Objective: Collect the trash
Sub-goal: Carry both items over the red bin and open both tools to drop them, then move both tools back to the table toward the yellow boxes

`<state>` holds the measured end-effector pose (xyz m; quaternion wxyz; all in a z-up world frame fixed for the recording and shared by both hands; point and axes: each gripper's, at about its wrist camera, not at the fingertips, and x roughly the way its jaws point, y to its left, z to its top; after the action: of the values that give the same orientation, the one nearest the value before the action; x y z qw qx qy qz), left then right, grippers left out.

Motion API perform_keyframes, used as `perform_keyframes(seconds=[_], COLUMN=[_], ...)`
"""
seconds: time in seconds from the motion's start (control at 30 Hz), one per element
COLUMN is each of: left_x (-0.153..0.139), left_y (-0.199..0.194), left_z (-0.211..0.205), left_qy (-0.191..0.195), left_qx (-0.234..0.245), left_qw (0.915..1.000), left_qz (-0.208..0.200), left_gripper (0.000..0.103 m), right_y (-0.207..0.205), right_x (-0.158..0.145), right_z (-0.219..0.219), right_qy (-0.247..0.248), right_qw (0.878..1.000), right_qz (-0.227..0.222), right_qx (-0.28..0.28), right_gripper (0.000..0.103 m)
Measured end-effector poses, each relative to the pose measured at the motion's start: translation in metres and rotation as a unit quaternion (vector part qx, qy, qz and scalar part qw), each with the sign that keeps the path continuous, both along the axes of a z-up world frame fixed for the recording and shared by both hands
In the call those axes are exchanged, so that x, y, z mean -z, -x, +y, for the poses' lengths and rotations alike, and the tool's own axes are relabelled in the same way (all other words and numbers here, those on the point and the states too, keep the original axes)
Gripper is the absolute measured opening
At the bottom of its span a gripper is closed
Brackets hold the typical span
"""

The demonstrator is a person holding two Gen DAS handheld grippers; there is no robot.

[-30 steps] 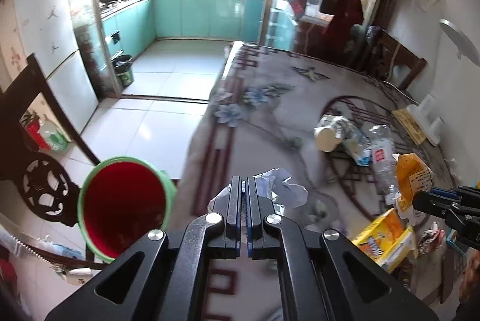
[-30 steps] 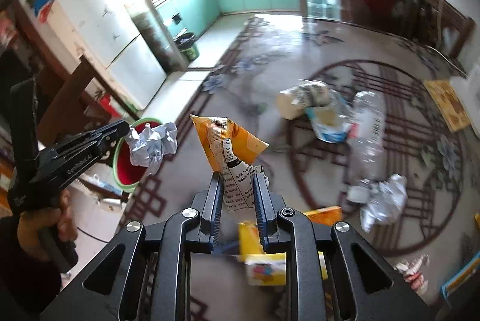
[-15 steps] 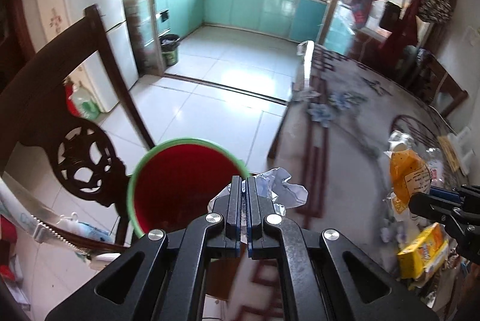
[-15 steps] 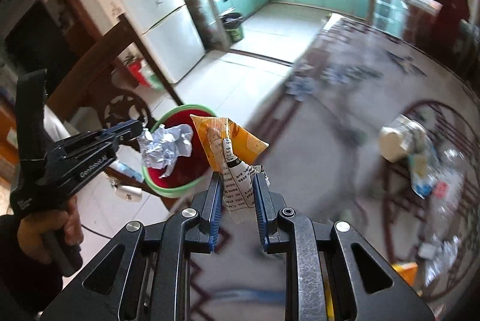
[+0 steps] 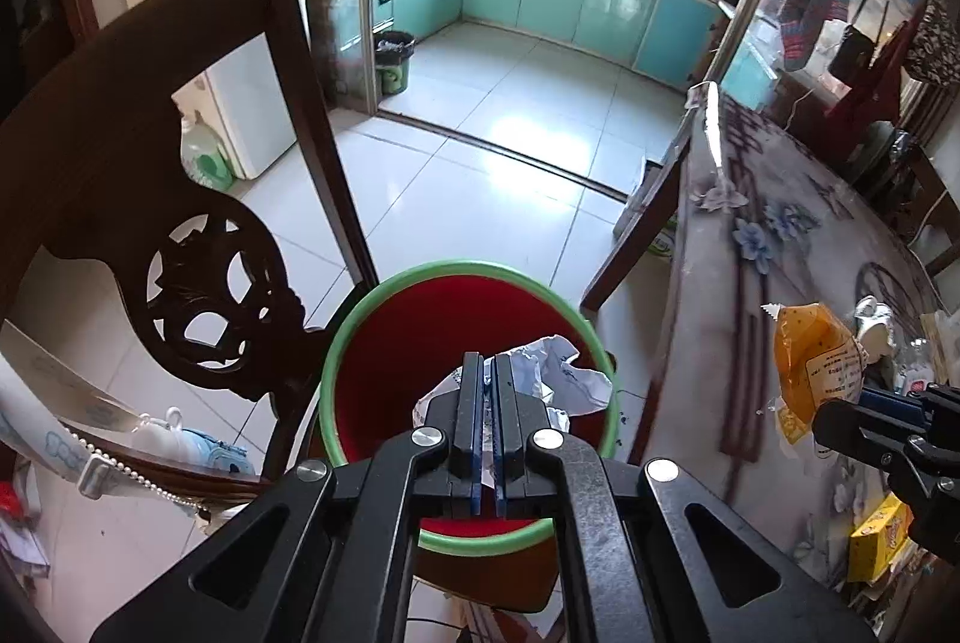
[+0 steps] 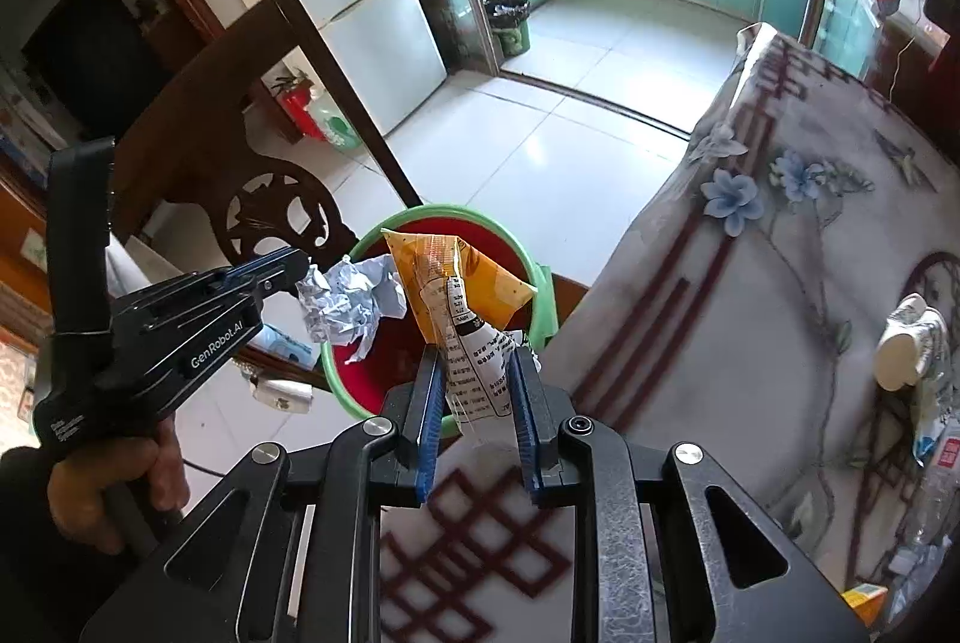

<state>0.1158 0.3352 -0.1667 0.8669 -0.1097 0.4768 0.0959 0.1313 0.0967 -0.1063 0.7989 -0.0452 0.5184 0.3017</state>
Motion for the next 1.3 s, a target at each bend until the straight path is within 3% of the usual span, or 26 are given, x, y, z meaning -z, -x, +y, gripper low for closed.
perform_keyframes(seconds=[0.37, 0.57, 0.6, 0.63, 0.67, 0.73, 0.77, 1.07, 1.3], left_x=[0.02, 0.029, 0.03, 0.031, 0.031, 0.027, 0.024, -0.004, -0.024], left_y=[-0.019, -0.027, -0.029, -0.03, -0.031, -0.03, -0.029, -0.015, -0.003], left_z=[0.018, 0.02, 0.021, 0.022, 0.022, 0.023, 0.022, -0.001, -0.078], left_qy=[-0.001, 0.002, 0.002, 0.001, 0.001, 0.003, 0.002, 0.009, -0.001], left_qx=[-0.02, -0.031, -0.034, -0.039, -0.041, -0.046, -0.045, -0.017, 0.071], left_qw=[0.9996, 0.999, 0.9988, 0.9985, 0.9984, 0.9985, 0.9987, 0.9998, 0.9973], left_qz=[0.019, 0.031, 0.034, 0.038, 0.038, 0.031, 0.025, -0.007, -0.016], left_gripper=[0.001, 0.002, 0.004, 0.008, 0.02, 0.045, 0.046, 0.046, 0.046], right_y=[-0.012, -0.019, -0.019, -0.02, -0.02, -0.019, -0.018, 0.0, 0.024], right_x=[0.011, 0.014, 0.014, 0.014, 0.013, 0.011, 0.009, -0.016, -0.031], right_z=[0.029, 0.031, 0.032, 0.033, 0.033, 0.031, 0.029, -0.037, -0.112], right_qy=[0.009, 0.01, 0.01, 0.011, 0.011, 0.01, 0.009, -0.022, -0.035], right_qw=[1.0, 0.999, 0.999, 0.999, 0.999, 0.999, 0.999, 0.999, 0.993], right_qz=[0.001, -0.005, -0.005, -0.006, -0.009, -0.015, -0.017, -0.015, -0.025], right_qx=[-0.029, -0.033, -0.034, -0.036, -0.035, -0.033, -0.032, 0.033, 0.108], right_gripper=[0.022, 0.03, 0.032, 0.042, 0.054, 0.058, 0.058, 0.058, 0.062])
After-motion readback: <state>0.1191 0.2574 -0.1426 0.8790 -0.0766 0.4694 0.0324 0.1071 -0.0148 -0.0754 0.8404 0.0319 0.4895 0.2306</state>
